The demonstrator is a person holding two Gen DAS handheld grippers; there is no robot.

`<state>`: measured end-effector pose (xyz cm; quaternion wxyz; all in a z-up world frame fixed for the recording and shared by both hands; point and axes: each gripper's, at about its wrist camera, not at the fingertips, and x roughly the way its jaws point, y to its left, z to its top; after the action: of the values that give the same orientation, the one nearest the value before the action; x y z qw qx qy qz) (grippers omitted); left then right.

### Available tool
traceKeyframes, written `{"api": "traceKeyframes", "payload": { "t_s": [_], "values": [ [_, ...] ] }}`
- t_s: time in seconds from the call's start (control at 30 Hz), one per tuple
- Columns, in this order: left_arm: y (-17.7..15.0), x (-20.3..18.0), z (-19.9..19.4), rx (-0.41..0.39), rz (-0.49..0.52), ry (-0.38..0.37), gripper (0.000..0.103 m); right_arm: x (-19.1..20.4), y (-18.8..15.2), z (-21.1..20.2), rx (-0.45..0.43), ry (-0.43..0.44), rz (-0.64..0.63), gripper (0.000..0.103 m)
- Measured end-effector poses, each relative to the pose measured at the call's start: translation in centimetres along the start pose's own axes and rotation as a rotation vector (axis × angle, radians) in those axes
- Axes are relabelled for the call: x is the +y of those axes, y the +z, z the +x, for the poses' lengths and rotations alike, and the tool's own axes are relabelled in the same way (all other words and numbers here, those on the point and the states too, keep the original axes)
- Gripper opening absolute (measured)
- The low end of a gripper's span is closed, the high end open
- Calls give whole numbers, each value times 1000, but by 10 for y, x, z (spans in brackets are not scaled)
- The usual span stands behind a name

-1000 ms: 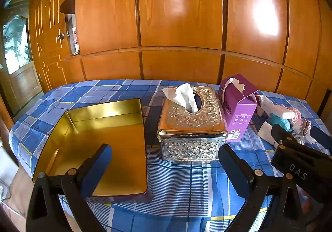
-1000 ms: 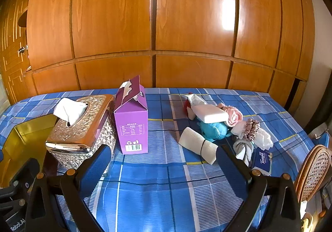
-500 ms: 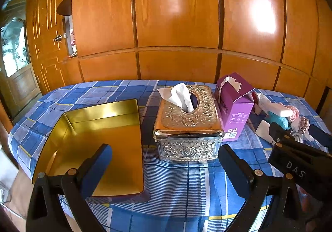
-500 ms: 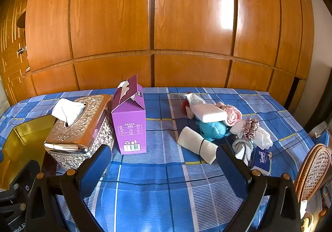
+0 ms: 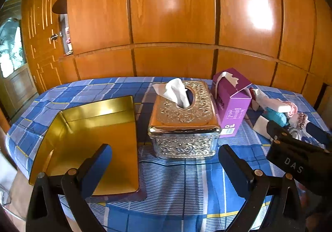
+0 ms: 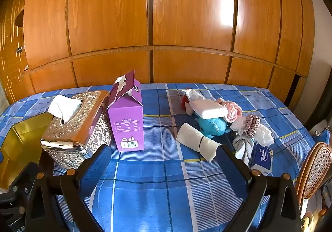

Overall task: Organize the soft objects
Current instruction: 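Move the left tool to the rolled white towel and open it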

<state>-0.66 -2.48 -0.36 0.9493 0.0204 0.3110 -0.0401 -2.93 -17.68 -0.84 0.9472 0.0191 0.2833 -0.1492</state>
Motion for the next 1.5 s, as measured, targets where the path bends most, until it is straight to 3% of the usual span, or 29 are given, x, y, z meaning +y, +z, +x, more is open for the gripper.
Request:
{"api": "traceKeyframes", "payload": {
  "t_s": [0.3,0.67,1.03,1.27,1.5],
  "values": [
    [3,-11,0,21,83,-93,103,-31,10,1,1,-53,23,103],
    [6,-48,4,52,194,-208,103,-98,24,6,12,-135,98,103],
    [23,-116,10,60,340,-453,103,-195,37,-5,13,-218,256,103],
    [32,-181,48,192,420,-514,102,-240,25,-10,32,-261,346,103],
    [43,-227,101,339,345,-529,94,-250,16,2,70,-249,349,103]
  ]
}}
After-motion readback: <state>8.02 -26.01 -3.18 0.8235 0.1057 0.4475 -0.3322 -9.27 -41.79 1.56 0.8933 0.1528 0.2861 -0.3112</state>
